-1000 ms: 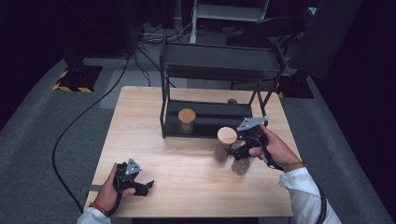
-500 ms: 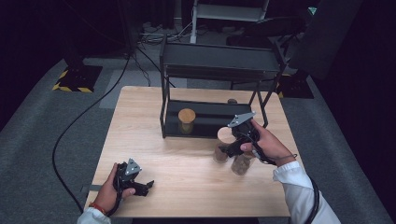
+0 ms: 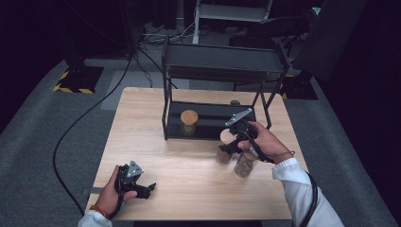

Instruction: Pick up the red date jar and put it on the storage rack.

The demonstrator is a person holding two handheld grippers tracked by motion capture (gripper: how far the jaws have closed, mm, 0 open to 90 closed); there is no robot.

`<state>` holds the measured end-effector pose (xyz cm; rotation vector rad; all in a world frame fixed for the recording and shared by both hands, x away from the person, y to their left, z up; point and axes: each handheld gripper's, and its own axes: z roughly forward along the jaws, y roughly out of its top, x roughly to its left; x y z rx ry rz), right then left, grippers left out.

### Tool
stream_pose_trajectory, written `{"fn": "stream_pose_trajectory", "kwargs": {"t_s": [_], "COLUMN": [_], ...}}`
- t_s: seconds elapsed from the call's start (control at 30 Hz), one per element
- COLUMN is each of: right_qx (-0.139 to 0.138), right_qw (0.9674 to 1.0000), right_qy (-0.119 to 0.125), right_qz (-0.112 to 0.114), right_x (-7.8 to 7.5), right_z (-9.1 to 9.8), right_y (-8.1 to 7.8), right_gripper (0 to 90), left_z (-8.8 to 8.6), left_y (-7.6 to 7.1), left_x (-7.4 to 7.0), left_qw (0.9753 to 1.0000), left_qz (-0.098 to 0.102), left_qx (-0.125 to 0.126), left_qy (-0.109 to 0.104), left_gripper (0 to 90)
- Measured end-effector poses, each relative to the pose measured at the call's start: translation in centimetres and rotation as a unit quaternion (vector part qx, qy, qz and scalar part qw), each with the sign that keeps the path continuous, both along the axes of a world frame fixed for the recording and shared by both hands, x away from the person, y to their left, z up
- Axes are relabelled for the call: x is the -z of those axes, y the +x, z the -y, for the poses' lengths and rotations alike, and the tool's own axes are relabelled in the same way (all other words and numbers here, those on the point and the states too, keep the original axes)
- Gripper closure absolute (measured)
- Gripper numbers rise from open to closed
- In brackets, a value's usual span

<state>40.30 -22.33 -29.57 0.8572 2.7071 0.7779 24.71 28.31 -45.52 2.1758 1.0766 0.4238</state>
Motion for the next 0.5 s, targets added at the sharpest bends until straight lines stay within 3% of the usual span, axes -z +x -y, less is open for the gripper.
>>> {"fn": "stream_pose_trajectory", "kwargs": {"t_s": [0.13, 0.5], "right_qx": [0.005, 0.000], "right_qw": [1.0000, 1.0000], "right_qy": [-0.002, -0.004], "right_qz": [-0.001, -0.006], "right_x": [-0.13, -0.25], "right_z": [-0.07, -0.04], "right_y": [0.26, 0.62], "right_gripper": [22.4, 22.8], "left_z": [0.00, 0.00], "left_y": [0.00, 0.00], "left_x": [0.00, 0.00], "left_qw": [1.0000, 1.0000], "left_qz": [0.000, 0.000], "left_qx": [0.000, 0.000], "left_qy": [0.000, 0.000], "left_gripper": [0.0, 0.0]}}
